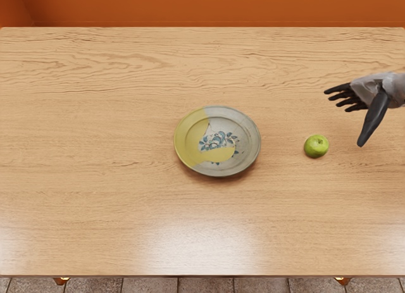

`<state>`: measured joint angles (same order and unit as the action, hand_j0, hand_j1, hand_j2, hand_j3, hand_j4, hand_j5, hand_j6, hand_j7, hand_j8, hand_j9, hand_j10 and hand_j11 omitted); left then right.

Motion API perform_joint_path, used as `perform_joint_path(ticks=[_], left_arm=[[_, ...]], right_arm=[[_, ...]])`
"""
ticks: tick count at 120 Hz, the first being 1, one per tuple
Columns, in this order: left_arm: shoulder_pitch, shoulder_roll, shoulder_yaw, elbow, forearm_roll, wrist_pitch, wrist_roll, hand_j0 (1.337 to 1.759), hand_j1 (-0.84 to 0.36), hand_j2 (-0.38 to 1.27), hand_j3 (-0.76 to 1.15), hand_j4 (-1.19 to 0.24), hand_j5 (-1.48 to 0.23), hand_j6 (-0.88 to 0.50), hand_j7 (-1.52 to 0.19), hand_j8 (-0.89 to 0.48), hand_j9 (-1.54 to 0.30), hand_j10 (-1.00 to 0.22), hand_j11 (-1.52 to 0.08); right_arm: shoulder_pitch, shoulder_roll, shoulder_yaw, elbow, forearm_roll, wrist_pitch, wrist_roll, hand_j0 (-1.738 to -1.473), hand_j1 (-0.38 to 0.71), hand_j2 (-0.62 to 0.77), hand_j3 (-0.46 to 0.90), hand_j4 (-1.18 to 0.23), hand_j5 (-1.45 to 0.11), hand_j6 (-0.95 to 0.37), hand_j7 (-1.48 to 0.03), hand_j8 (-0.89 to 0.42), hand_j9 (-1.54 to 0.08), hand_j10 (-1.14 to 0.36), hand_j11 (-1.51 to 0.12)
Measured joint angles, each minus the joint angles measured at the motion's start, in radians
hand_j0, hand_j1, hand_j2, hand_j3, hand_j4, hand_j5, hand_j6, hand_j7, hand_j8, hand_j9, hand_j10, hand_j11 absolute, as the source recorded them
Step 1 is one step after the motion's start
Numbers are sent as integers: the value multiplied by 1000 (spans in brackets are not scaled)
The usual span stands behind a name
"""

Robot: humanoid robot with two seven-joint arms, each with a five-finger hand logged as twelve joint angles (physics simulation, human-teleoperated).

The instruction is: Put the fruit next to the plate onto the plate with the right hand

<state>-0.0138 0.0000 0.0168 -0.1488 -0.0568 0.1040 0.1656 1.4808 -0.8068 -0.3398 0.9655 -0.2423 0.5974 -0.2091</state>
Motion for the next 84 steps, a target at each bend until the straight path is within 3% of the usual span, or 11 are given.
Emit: perform_joint_path(ticks=[32, 46, 61, 71, 84], left_arm=[[0, 0, 0, 0, 0, 0, 0, 1658, 343, 1, 0, -6, -7, -6, -7, -6, -7, -6, -7], [0, 0, 0, 0, 0, 0, 0, 1658, 342, 1, 0, -6, -7, -6, -7, -6, -7, -6, -7], [0, 0, 0, 0, 0, 0, 0, 1658, 342, 1, 0, -6, -7, -6, -7, -6, -7, -6, -7], [0, 0, 0, 0, 0, 0, 0, 1658, 343, 1, 0, -6, -7, -6, -7, -6, -7, -6, -7], [0, 0, 0, 0, 0, 0, 0, 1658, 343, 1, 0, -6, -7, -6, -7, -6, -7, -6, -7]], right_arm=[[-7, -1, -1, 3, -19, -12, -1, -1658, -349, 0, 0, -2, 0, -3, 0, -2, 0, -2, 0], [12, 4, -7, 90, -237, -230, -5, -1658, -349, 0, 0, -2, 0, -3, 0, -2, 0, -2, 0], [39, 51, -33, 183, -420, -393, -114, -1658, -349, 0, 0, -3, 0, -4, 0, -3, 0, -2, 0], [81, 57, -90, 277, -463, -471, -164, -1658, -349, 0, 0, -3, 0, -4, 0, -3, 0, -2, 0], [96, 48, -150, 386, -483, -609, -267, -1658, -349, 0, 0, -3, 0, -4, 0, -3, 0, -2, 0]])
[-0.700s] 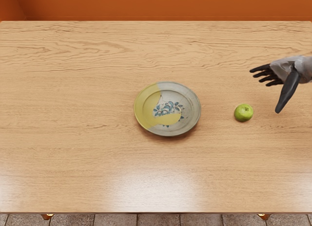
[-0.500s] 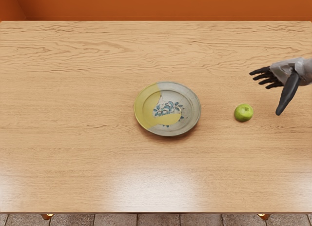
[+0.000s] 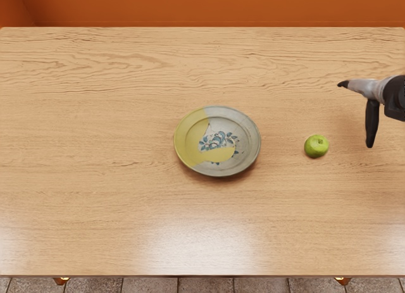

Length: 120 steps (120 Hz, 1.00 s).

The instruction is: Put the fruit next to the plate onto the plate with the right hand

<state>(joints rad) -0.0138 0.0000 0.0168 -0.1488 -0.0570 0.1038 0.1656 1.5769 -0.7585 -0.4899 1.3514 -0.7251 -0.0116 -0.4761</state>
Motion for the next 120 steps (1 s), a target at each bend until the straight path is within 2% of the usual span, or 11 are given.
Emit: perform_joint_path(ticks=[9, 22, 34, 45, 56, 65, 88, 112, 120], left_arm=[[0, 0, 0, 0, 0, 0, 0, 1658, 343, 1, 0, -6, -7, -6, -7, -6, -7, -6, -7], [0, 0, 0, 0, 0, 0, 0, 1658, 343, 1, 0, -6, -7, -6, -7, -6, -7, -6, -7], [0, 0, 0, 0, 0, 0, 0, 1658, 343, 1, 0, -6, -7, -6, -7, -6, -7, -6, -7], [0, 0, 0, 0, 0, 0, 0, 1658, 343, 1, 0, -6, -7, -6, -7, -6, -7, -6, -7], [0, 0, 0, 0, 0, 0, 0, 1658, 343, 1, 0, -6, -7, -6, -7, -6, -7, -6, -7], [0, 0, 0, 0, 0, 0, 0, 1658, 342, 1, 0, -6, -7, -6, -7, -6, -7, -6, -7], [0, 0, 0, 0, 0, 0, 0, 1658, 342, 1, 0, -6, -7, -6, -7, -6, -7, -6, -7], [0, 0, 0, 0, 0, 0, 0, 1658, 343, 1, 0, -6, -7, -6, -7, -6, -7, -6, -7], [0, 0, 0, 0, 0, 0, 0, 1658, 343, 1, 0, -6, -7, -6, -7, -6, -7, -6, -7]], right_arm=[[-20, -14, -11, 40, -7, -39, -31, -1658, -349, 1, 0, -3, 0, -4, 0, -3, 0, -2, 0], [-51, -37, -13, 76, -15, -63, -50, -1658, -349, 1, 0, -3, -1, -5, 0, -4, 0, -2, 0], [-70, -41, 5, 85, -13, -71, -60, -1658, -349, 1, 0, -4, -1, -5, 0, -4, 0, -3, 0], [-80, -36, 45, 86, -11, -74, -101, -1658, -349, 1, 0, -4, -1, -5, 0, -4, 0, -3, 0], [-95, 6, 83, 84, -5, -76, -121, -1658, -349, 1, 0, -4, -1, -5, 0, -4, 0, -3, 0], [-122, 48, 124, 74, -1, -80, -128, -1658, -349, 1, 0, -3, -1, -5, 0, -4, 0, -3, 0], [-275, 114, 346, 20, 3, -52, -134, -1658, -349, 1, 0, -3, -1, -5, 0, -4, 0, -3, 0], [-315, 127, 397, -18, -2, -40, -135, -1658, -349, 1, 0, -3, -1, -5, 0, -4, 0, -3, 0], [-318, 126, 403, -23, 0, -36, -135, -1658, -316, -4, 0, -31, -37, -33, -36, -32, -37, -30, -36]])
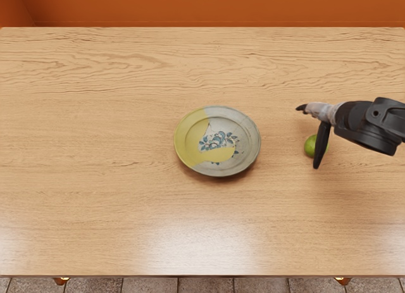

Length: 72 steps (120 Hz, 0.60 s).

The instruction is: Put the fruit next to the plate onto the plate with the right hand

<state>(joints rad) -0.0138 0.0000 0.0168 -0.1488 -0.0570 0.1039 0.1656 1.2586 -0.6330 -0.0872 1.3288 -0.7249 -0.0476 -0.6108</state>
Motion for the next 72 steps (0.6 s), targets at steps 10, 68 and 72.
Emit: perform_joint_path(ticks=[10, 68, 72], left_arm=[[0, 0, 0, 0, 0, 0, 0, 1658, 342, 1, 0, -6, -8, -6, -8, -6, -8, -6, -7], [0, 0, 0, 0, 0, 0, 0, 1658, 342, 1, 0, -6, -8, -6, -7, -6, -7, -6, -7], [0, 0, 0, 0, 0, 0, 0, 1658, 342, 1, 0, -6, -7, -6, -7, -6, -7, -6, -7]], right_arm=[[-3, -2, 5, -3, 2, 4, 0, -1658, -260, -14, 0, -78, -97, -79, -97, -78, -97, -77, -97], [-45, -103, 26, 55, -9, -2, 10, -1658, -140, -33, 0, -180, -229, -181, -229, -180, -229, -179, -229], [-49, -108, 26, 58, -10, -10, 14, -1658, -138, -33, 0, -181, -231, -183, -231, -182, -231, -181, -231]])
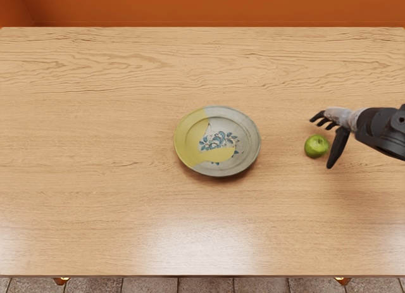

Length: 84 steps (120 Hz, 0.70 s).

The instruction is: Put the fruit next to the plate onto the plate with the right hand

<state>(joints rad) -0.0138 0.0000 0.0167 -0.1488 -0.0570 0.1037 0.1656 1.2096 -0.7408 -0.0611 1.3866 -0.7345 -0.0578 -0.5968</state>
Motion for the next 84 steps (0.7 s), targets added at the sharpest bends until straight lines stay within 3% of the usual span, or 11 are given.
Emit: perform_joint_path(ticks=[36, 55, 84], left_arm=[[0, 0, 0, 0, 0, 0, 0, 1658, 343, 1, 0, -6, -7, -6, -7, -6, -7, -6, -7], [0, 0, 0, 0, 0, 0, 0, 1658, 343, 1, 0, -6, -7, -6, -7, -6, -7, -6, -7], [0, 0, 0, 0, 0, 0, 0, 1658, 343, 1, 0, -6, -7, -6, -7, -6, -7, -6, -7]], right_arm=[[-33, -7, 1, 30, -4, -96, 18, -1658, -55, -47, 0, -251, -322, -252, -321, -251, -322, -250, -321], [-69, -6, 1, 46, -27, -185, 72, -1658, -22, -52, 0, -278, -357, -280, -357, -279, -357, -277, -357], [-85, 11, 0, 53, -42, -217, 89, -1658, 67, -67, 0, -352, -454, -353, -453, -352, -454, -351, -453]])
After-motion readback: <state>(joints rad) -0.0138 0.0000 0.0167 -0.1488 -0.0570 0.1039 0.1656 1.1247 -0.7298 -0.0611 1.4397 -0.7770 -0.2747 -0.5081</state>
